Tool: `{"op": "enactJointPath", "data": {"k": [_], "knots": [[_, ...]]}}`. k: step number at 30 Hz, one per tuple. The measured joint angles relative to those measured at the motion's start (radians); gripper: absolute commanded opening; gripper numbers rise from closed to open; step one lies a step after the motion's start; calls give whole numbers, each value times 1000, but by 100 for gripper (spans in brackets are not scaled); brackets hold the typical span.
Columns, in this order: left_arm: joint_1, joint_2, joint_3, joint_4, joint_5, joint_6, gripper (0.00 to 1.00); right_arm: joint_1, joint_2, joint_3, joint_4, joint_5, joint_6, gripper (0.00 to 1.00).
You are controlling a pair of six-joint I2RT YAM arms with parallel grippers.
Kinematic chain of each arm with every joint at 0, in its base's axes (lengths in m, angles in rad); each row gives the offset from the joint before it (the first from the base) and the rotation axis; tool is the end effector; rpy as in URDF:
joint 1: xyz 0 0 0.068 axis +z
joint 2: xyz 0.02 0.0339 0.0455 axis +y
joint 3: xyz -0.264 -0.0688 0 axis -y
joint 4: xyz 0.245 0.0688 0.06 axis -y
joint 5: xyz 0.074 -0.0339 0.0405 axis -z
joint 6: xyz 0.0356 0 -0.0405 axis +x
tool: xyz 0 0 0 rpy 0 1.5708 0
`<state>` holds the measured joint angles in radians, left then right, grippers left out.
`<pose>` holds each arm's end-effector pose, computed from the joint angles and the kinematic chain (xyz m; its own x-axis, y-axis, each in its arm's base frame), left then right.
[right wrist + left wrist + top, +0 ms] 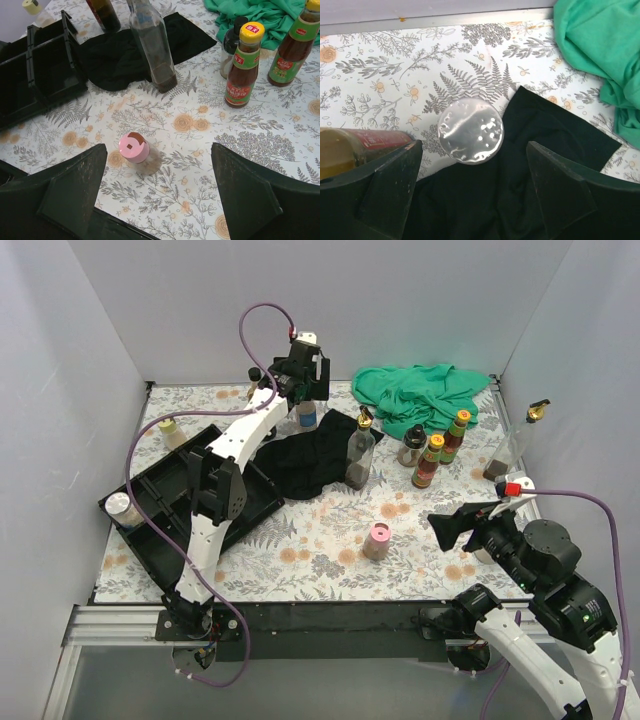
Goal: Organize the condiment bottles
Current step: Pick up the bottle from the center of the board.
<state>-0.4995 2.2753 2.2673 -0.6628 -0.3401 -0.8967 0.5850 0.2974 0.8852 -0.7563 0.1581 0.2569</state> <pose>0.4628 -0.2390 0.3058 -0.5142 -0.5585 -0.6509 -0.2876 0.8273 -0.4826 0.0413 0.0206 0.3583 -0.2409 0.1414 -0.9602 -0.3667 0.9027 0.2249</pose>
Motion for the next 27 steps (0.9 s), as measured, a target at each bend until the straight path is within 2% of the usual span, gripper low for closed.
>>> {"op": "enactJointPath", "data": {"k": [7, 11, 15, 17, 18, 22, 27], "knots": [[19, 44, 24, 27, -11, 0, 84, 0, 13, 0, 3, 6, -4, 93], [21, 67, 24, 36, -8, 0, 81, 0, 14, 0, 3, 17, -7, 93], [21, 79, 24, 39, 2, 3, 48, 0, 21, 0, 5, 21, -14, 93], [21, 79, 24, 43, 8, 12, 37, 0, 28, 0, 8, 23, -19, 93], [21, 79, 23, 45, 8, 11, 29, 0, 30, 0, 9, 23, -21, 93], [21, 79, 14, 65, 11, 22, 12, 0, 32, 0, 18, 23, -23, 93], [21, 79, 13, 67, 16, 22, 4, 0, 32, 0, 22, 23, -24, 93]]}}
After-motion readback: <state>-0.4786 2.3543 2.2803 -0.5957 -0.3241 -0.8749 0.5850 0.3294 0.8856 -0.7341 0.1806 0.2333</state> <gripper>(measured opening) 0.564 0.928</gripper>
